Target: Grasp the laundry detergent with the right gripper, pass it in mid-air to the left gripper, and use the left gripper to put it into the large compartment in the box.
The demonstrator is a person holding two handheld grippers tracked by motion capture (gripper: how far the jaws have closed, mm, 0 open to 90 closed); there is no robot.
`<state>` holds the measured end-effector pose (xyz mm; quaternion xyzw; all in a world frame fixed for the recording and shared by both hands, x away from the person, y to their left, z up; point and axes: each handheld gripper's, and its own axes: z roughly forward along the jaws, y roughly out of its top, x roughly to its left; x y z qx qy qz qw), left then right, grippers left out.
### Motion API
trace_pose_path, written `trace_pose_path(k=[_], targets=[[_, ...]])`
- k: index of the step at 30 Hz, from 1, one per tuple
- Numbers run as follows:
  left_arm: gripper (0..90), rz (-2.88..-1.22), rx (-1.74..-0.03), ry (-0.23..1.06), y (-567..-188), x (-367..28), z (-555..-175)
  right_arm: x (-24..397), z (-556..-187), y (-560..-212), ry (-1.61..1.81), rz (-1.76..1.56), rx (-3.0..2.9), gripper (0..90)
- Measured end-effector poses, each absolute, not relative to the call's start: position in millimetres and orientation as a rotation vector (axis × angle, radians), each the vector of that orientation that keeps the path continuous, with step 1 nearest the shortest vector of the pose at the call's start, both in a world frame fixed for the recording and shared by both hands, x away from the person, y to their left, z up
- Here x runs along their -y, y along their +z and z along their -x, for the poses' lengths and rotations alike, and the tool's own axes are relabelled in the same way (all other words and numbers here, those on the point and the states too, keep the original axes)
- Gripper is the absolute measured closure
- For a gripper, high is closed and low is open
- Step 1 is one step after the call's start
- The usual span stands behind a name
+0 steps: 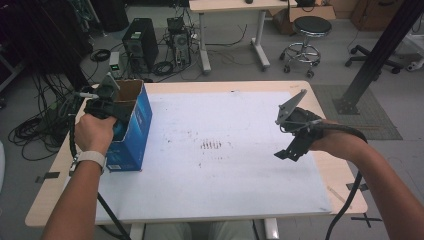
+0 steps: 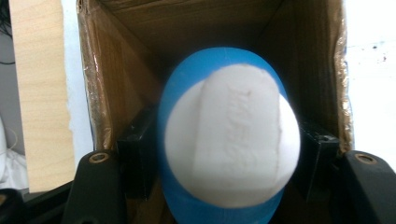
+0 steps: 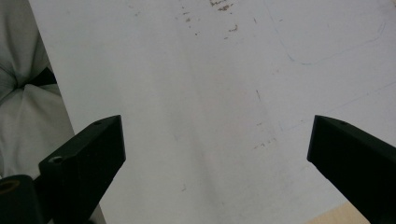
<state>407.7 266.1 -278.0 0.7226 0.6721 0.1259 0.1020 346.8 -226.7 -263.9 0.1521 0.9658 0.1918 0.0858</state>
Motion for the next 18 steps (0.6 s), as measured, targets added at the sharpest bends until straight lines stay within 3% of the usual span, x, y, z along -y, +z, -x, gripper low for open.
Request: trace_pose_path(k=[18], targets=[[21.5,-2.100,-1.941,0.381,-242.1,-270.8,-398.1,226.8,-341.5,-260.0,0.579,-0.452,-2.874,4.1]])
